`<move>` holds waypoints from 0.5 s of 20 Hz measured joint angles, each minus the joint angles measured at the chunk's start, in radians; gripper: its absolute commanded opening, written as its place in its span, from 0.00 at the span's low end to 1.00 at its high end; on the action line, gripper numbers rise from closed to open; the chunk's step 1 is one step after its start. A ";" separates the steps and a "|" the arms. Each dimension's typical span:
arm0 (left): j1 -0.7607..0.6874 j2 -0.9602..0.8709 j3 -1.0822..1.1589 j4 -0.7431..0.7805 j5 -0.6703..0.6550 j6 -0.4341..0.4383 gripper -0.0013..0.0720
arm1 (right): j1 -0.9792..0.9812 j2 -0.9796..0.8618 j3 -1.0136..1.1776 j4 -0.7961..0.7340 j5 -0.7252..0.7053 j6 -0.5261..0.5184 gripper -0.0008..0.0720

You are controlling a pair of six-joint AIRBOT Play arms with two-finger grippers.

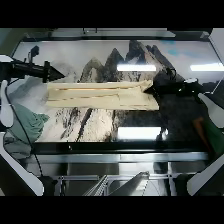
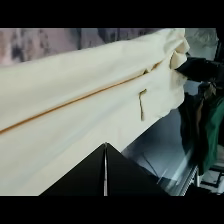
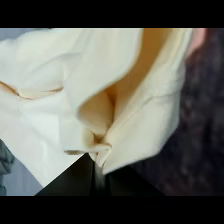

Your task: Fold the shirts.

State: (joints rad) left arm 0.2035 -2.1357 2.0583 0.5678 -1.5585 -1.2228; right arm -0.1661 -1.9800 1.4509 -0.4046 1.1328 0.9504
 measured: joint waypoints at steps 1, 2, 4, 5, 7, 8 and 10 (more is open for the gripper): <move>-0.048 0.000 0.000 0.020 0.018 0.000 0.01 | -0.006 0.024 0.019 0.019 0.018 0.007 0.04; -0.102 0.000 0.000 0.054 0.042 -0.006 0.01 | -0.013 0.047 0.038 0.023 0.031 0.013 0.04; -0.228 -0.006 0.000 0.162 0.117 -0.037 0.01 | -0.029 0.098 0.072 0.011 0.062 0.037 0.04; -0.288 -0.014 0.000 0.213 0.158 -0.057 0.01 | -0.038 0.126 0.089 0.012 0.077 0.051 0.04; -0.407 -0.040 0.000 0.275 0.253 -0.102 0.01 | -0.051 0.174 0.108 -0.003 0.124 0.074 0.04; -0.467 -0.060 0.000 0.292 0.303 -0.119 0.01 | -0.057 0.199 0.115 -0.005 0.153 0.081 0.04; -0.569 -0.097 0.000 0.311 0.399 -0.146 0.01 | -0.068 0.240 0.127 -0.003 0.211 0.104 0.04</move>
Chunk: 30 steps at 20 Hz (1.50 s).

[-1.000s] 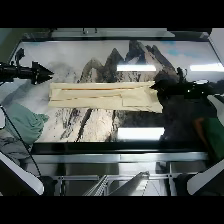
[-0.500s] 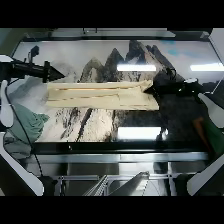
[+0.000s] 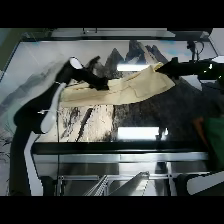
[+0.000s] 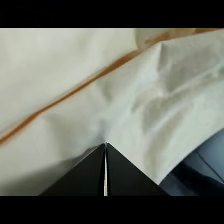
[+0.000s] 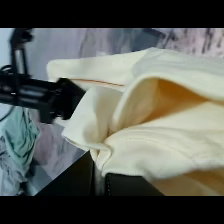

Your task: Fold the shirts.

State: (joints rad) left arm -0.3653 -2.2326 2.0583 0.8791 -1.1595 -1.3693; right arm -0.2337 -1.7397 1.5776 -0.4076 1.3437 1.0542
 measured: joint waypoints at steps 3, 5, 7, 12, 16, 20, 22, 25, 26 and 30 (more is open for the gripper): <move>-0.091 -0.031 0.000 -0.001 0.093 -0.033 0.04 | -0.015 0.044 0.013 -0.005 0.071 0.045 0.04; -0.101 -0.023 -0.001 -0.024 0.092 -0.041 0.04 | -0.013 0.064 0.019 0.000 0.092 0.069 0.04; -0.064 0.041 0.000 -0.074 0.052 -0.025 0.04 | 0.024 0.076 0.022 0.017 0.077 0.081 0.04; 0.148 0.282 0.002 -0.159 -0.168 0.020 0.04 | 0.332 0.045 0.026 0.043 -0.251 0.066 0.04; 0.328 0.455 -0.024 -0.204 -0.279 0.035 0.04 | 0.703 -0.140 0.121 0.050 -0.700 -0.001 0.74; 0.436 0.589 -0.153 -0.218 -0.332 0.054 0.04 | 0.921 -0.365 0.318 0.074 -0.902 -0.024 0.35; 0.466 0.635 -0.232 -0.219 -0.357 0.077 0.04 | 0.937 -0.396 0.367 0.100 -0.886 -0.027 0.04; 0.497 0.689 -0.349 -0.225 -0.367 0.126 0.04 | 0.863 -0.362 0.399 0.070 -0.746 -0.026 0.04; 0.506 0.703 -0.387 -0.224 -0.365 0.143 0.04 | 0.819 -0.335 0.404 0.034 -0.671 0.008 0.04; 0.549 0.739 -0.508 -0.225 -0.354 0.197 0.04 | 0.616 -0.225 0.411 -0.269 -0.329 0.229 0.04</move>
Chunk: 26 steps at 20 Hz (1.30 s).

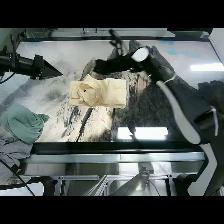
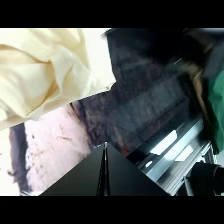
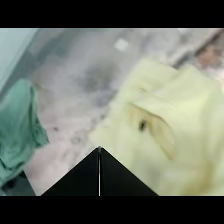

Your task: Fold the shirts.

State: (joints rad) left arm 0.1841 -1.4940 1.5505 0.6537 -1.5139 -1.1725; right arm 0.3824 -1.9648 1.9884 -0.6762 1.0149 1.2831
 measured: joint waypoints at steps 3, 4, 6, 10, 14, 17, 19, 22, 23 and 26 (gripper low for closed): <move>0.026 0.008 -0.061 0.000 0.003 0.026 0.04 | -0.104 0.036 -0.026 -0.202 0.211 0.122 0.48; 0.030 0.010 -0.073 -0.001 0.007 0.034 0.04 | -0.127 0.037 -0.040 -0.246 0.244 0.157 0.86; 0.032 0.012 -0.090 -0.002 0.022 0.049 0.04 | -0.146 0.017 -0.063 -0.293 0.259 0.221 0.91; 0.020 0.013 -0.103 -0.004 0.037 0.068 0.04 | -0.159 -0.091 -0.083 -0.317 0.199 0.327 0.58; 0.014 0.013 -0.106 -0.003 0.027 0.083 0.04 | -0.158 -0.192 -0.086 -0.194 0.161 0.332 0.58; 0.012 0.013 -0.107 -0.003 0.021 0.087 0.04 | -0.147 -0.241 -0.088 -0.043 0.137 0.241 0.42; 0.012 0.013 -0.107 -0.003 0.018 0.090 0.04 | -0.142 -0.261 -0.091 0.039 0.112 0.174 0.04; 0.012 0.013 -0.107 -0.003 0.014 0.090 0.04 | -0.144 -0.265 -0.087 0.197 0.071 0.037 0.04; 0.012 0.013 -0.107 -0.003 0.014 0.090 0.04 | -0.149 -0.254 -0.080 0.243 0.067 0.003 0.04; 0.012 0.013 -0.107 -0.003 0.006 0.091 0.04 | -0.189 -0.180 -0.026 0.304 0.072 -0.034 0.04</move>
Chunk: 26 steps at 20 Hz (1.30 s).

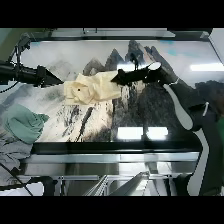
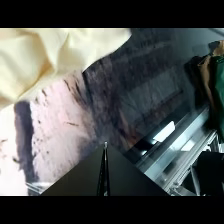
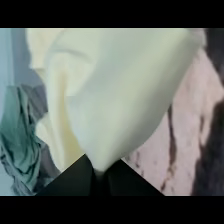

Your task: Fold the shirts.

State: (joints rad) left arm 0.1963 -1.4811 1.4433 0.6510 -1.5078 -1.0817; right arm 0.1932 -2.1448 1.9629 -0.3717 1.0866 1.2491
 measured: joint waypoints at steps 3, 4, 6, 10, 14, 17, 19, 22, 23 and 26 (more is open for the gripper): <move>0.000 0.000 0.000 0.000 -0.005 0.002 0.04 | -0.065 0.146 0.080 -0.029 0.011 0.070 0.04; 0.000 0.000 0.000 0.000 -0.008 0.002 0.04 | -0.092 0.212 0.095 -0.061 0.009 0.100 0.04; 0.000 0.000 0.000 0.000 -0.009 0.002 0.04 | -0.164 0.341 0.114 -0.189 -0.021 0.213 0.04; 0.000 0.000 0.000 0.000 -0.011 0.001 0.04 | -0.380 0.526 0.117 -0.533 0.025 0.486 0.04; 0.000 0.000 0.000 0.000 -0.011 0.001 0.04 | -0.644 0.605 0.099 -0.714 0.225 0.636 0.04; 0.000 0.000 0.000 0.000 -0.011 0.001 0.04 | -0.809 0.624 0.093 -0.812 0.432 0.685 0.04; 0.000 0.000 0.000 0.000 -0.011 0.000 0.04 | -0.885 0.638 0.077 -0.897 0.568 0.694 0.04; 0.000 0.000 0.000 0.000 -0.010 0.000 0.04 | -0.950 0.673 0.046 -0.959 0.669 0.704 0.04; 0.000 0.000 0.000 0.000 -0.010 0.000 0.04 | -0.962 0.679 0.040 -0.972 0.690 0.707 0.04; 0.000 0.000 0.000 0.001 -0.009 0.000 0.04 | -0.979 0.698 0.031 -0.955 0.724 0.707 0.04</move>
State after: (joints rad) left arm 0.1959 -1.4811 1.4433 0.6521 -1.5166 -1.0817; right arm -0.7860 -1.4471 1.9942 -1.3266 1.8107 1.9564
